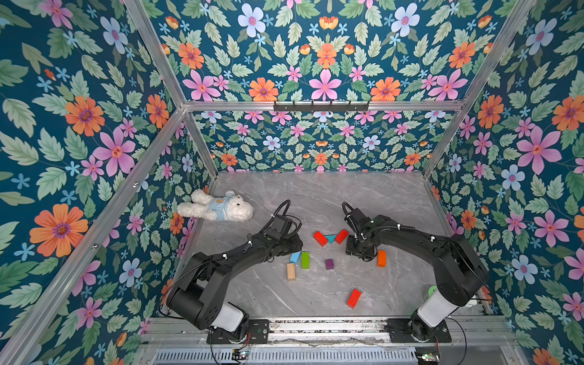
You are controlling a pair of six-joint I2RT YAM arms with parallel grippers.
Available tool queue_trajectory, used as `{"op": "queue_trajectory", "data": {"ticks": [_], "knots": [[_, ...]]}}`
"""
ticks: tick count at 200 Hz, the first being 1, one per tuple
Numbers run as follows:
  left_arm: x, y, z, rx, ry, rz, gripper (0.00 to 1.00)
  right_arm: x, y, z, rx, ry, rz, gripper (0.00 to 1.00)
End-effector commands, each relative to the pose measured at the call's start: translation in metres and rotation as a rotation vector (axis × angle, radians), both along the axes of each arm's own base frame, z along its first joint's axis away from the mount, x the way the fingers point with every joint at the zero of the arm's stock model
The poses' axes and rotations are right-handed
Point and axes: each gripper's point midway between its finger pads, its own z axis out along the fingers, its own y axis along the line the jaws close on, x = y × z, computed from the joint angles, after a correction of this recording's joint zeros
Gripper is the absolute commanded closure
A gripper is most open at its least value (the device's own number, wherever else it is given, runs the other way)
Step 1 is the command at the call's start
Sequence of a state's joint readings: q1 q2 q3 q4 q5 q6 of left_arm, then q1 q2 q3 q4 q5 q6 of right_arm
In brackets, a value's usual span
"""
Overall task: Assemble a heart with building blocks
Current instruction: Assemble the building block at the center of the board.
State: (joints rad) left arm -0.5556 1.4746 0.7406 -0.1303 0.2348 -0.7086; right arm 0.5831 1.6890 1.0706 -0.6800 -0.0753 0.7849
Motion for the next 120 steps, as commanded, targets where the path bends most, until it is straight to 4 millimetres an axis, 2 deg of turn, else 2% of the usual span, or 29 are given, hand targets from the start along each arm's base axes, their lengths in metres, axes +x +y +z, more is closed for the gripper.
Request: {"op": "queue_trajectory", "data": {"ticks": [1, 34, 89, 120], "knots": [[0.002, 0.000, 0.002, 0.006, -0.006, 0.005, 0.55, 0.004, -0.005, -0.004, -0.001, 0.018, -0.055, 0.49], [0.003, 0.000, 0.004, 0.006, -0.011, 0.003, 0.55, 0.011, -0.023, -0.004, -0.027, 0.011, -0.087, 0.50], [0.003, 0.001, 0.005, 0.009, -0.012, 0.005, 0.55, 0.028, -0.035, -0.001, -0.080, -0.001, -0.067, 0.51], [0.003, 0.003, 0.006, 0.014, -0.016, 0.007, 0.55, 0.032, -0.038, 0.015, -0.095, -0.046, -0.023, 0.48]]}}
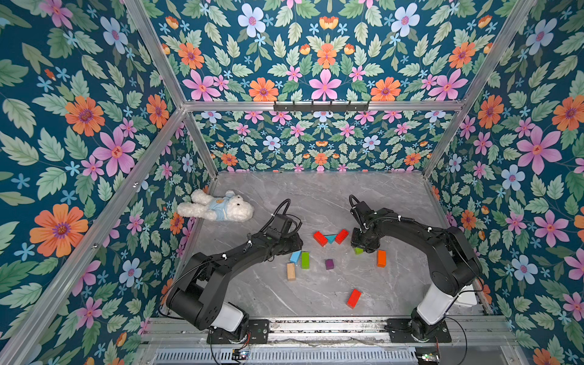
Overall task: Assemble a heart with building blocks
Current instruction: Assemble the building block at the center of the board.
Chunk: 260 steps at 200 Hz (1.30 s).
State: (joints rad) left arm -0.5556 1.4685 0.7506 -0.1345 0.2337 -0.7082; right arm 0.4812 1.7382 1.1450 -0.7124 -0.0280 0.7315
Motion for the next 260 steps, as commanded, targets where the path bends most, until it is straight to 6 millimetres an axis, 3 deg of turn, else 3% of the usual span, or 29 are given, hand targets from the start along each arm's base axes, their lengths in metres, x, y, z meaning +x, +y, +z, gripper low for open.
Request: {"op": "queue_trajectory", "data": {"ticks": [1, 28, 64, 98, 168, 186, 203, 218, 229, 234, 260], "knots": [[0.000, 0.004, 0.002, 0.019, -0.006, 0.007, 0.55, -0.002, -0.008, 0.013, -0.045, -0.023, 0.036, 0.48], [0.000, 0.004, 0.000, 0.025, -0.004, 0.005, 0.55, 0.007, -0.023, 0.028, -0.097, -0.060, 0.041, 0.49], [0.000, 0.005, 0.000, 0.025, -0.007, 0.006, 0.55, 0.018, -0.045, 0.009, -0.091, 0.009, -0.011, 0.55], [-0.003, 0.008, -0.002, 0.035, -0.005, 0.011, 0.55, 0.025, -0.029, -0.009, -0.040, 0.045, 0.049, 0.57], [-0.005, 0.010, -0.006, 0.040, 0.002, 0.014, 0.55, 0.032, -0.011, -0.004, -0.024, 0.009, 0.094, 0.57], [-0.005, 0.011, -0.007, 0.042, 0.004, 0.015, 0.55, 0.026, -0.019, 0.001, -0.064, 0.006, 0.082, 0.59], [-0.006, 0.011, -0.007, 0.042, 0.003, 0.014, 0.55, 0.019, -0.021, 0.020, -0.083, -0.049, 0.091, 0.58], [-0.005, 0.011, -0.006, 0.043, 0.000, 0.015, 0.55, 0.004, -0.016, 0.029, -0.081, -0.070, 0.140, 0.50], [-0.005, 0.011, -0.007, 0.045, 0.000, 0.014, 0.55, -0.011, -0.012, 0.023, -0.094, -0.031, 0.182, 0.45], [-0.005, 0.011, -0.006, 0.045, -0.001, 0.014, 0.55, -0.017, -0.011, 0.029, -0.082, -0.040, 0.194, 0.43], [-0.003, 0.010, -0.007, 0.045, 0.000, 0.015, 0.55, -0.038, -0.007, 0.012, -0.043, 0.033, 0.215, 0.43]]}}
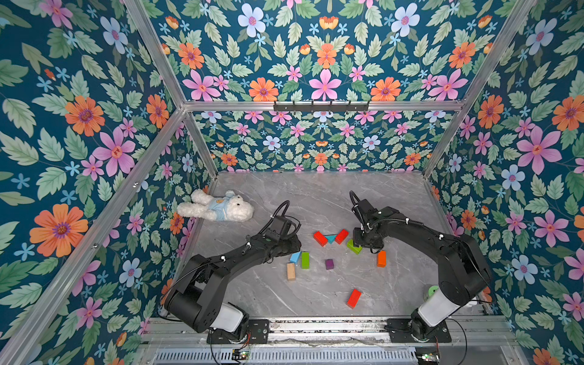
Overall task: Assemble a heart with building blocks
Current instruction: Assemble the building block at the center of the board.
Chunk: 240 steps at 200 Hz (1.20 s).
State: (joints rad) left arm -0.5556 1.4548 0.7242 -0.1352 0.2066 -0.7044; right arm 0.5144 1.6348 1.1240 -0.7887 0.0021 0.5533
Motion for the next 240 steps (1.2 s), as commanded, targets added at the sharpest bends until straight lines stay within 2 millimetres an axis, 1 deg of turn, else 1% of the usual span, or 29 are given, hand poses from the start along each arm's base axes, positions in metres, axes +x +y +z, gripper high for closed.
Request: {"op": "queue_trajectory", "data": {"ticks": [1, 10, 18, 20, 22, 37, 56, 82, 119, 150, 204, 240], "knots": [[0.001, 0.002, -0.002, 0.018, 0.002, 0.002, 0.55, -0.019, -0.003, -0.011, 0.000, 0.071, 0.009, 0.43], [0.002, 0.002, -0.002, 0.017, 0.003, 0.001, 0.55, -0.019, -0.001, -0.015, 0.003, 0.081, 0.011, 0.43], [0.003, 0.001, -0.001, 0.014, 0.002, 0.000, 0.55, -0.015, 0.001, -0.013, 0.012, 0.070, 0.011, 0.44], [0.003, 0.001, -0.001, 0.015, 0.002, 0.000, 0.55, -0.016, 0.001, -0.021, 0.001, 0.092, 0.011, 0.44], [0.003, 0.001, -0.001, 0.014, 0.001, 0.000, 0.55, -0.016, 0.002, -0.023, 0.002, 0.097, 0.013, 0.45], [0.004, 0.001, 0.000, 0.015, -0.001, 0.001, 0.55, -0.008, 0.010, -0.026, 0.023, 0.096, 0.010, 0.48], [0.003, 0.002, 0.001, 0.021, -0.002, 0.005, 0.55, 0.002, 0.017, -0.031, 0.032, 0.100, 0.008, 0.49], [0.000, 0.005, 0.000, 0.027, 0.000, 0.008, 0.55, 0.008, 0.016, -0.035, 0.006, 0.106, 0.000, 0.51], [-0.002, 0.006, -0.002, 0.027, 0.005, 0.007, 0.55, 0.010, 0.013, -0.035, -0.020, 0.104, -0.002, 0.55], [0.000, 0.005, -0.001, 0.025, 0.003, 0.003, 0.55, 0.014, 0.012, -0.034, -0.035, 0.102, -0.007, 0.55], [-0.001, 0.005, -0.002, 0.028, 0.003, 0.001, 0.55, 0.022, 0.019, -0.034, -0.021, 0.104, -0.010, 0.55], [-0.002, 0.005, -0.002, 0.030, 0.006, -0.001, 0.55, 0.021, 0.020, -0.035, -0.009, 0.110, -0.026, 0.55]]}}
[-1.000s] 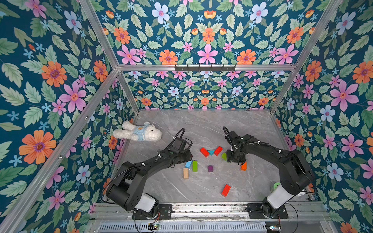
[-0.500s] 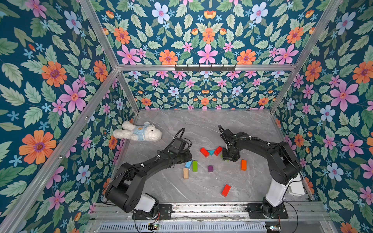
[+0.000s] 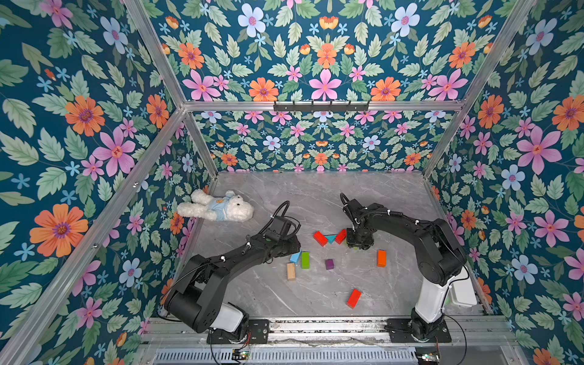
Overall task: Assemble a heart with building blocks
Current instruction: Assemble the building block at the center of the board.
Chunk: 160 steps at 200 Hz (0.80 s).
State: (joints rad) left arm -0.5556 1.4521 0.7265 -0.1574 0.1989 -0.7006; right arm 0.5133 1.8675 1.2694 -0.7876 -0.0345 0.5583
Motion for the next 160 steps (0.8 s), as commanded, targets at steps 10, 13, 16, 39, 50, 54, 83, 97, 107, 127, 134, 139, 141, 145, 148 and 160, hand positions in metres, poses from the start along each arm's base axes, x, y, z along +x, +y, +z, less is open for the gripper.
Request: {"op": "queue_trajectory", "data": {"ticks": [10, 13, 16, 39, 50, 54, 83, 97, 107, 127, 134, 139, 141, 145, 148, 160], "knots": [[0.000, 0.003, -0.001, 0.014, -0.003, -0.002, 0.55, -0.005, 0.000, 0.000, 0.009, 0.016, -0.029, 0.55], [0.000, 0.003, -0.001, 0.013, -0.004, -0.002, 0.55, -0.005, 0.001, 0.000, 0.011, 0.016, -0.031, 0.55], [0.000, 0.003, -0.001, 0.014, -0.004, -0.003, 0.55, -0.006, 0.001, 0.000, 0.014, 0.016, -0.031, 0.55], [-0.001, 0.004, -0.003, 0.019, 0.001, -0.005, 0.55, -0.006, 0.003, -0.001, 0.031, 0.011, -0.037, 0.55], [-0.002, 0.004, -0.005, 0.023, 0.006, -0.007, 0.55, -0.006, 0.004, -0.003, 0.031, 0.012, -0.037, 0.55], [-0.003, 0.004, -0.005, 0.024, 0.006, -0.009, 0.55, -0.006, 0.005, -0.003, 0.032, 0.010, -0.036, 0.55], [-0.004, 0.005, -0.007, 0.028, 0.011, -0.006, 0.54, -0.003, 0.005, -0.002, 0.031, -0.006, -0.030, 0.55], [-0.004, 0.005, -0.008, 0.029, 0.014, -0.005, 0.55, -0.002, 0.006, -0.001, 0.035, -0.012, -0.027, 0.55], [-0.004, 0.005, -0.009, 0.028, 0.014, -0.004, 0.55, -0.002, 0.006, -0.001, 0.035, -0.012, -0.024, 0.56], [-0.004, 0.005, -0.009, 0.027, 0.017, -0.001, 0.55, -0.003, 0.007, -0.001, 0.038, -0.014, -0.016, 0.55], [-0.004, 0.005, -0.009, 0.027, 0.016, -0.001, 0.55, -0.004, 0.007, -0.001, 0.044, -0.015, -0.013, 0.56], [-0.005, 0.006, -0.010, 0.028, 0.018, -0.001, 0.55, -0.003, 0.008, 0.000, 0.046, -0.018, -0.011, 0.56], [-0.005, 0.006, -0.010, 0.028, 0.018, -0.001, 0.55, -0.004, 0.008, -0.001, 0.046, -0.018, -0.011, 0.56], [-0.004, 0.005, -0.010, 0.027, 0.017, -0.001, 0.55, -0.004, 0.008, 0.000, 0.047, -0.020, -0.012, 0.55], [-0.004, 0.005, -0.010, 0.027, 0.017, -0.001, 0.55, -0.004, 0.008, -0.001, 0.049, -0.021, -0.011, 0.55], [-0.004, 0.006, -0.010, 0.029, 0.018, -0.002, 0.55, -0.004, 0.010, -0.001, 0.053, -0.021, -0.007, 0.56]]}}
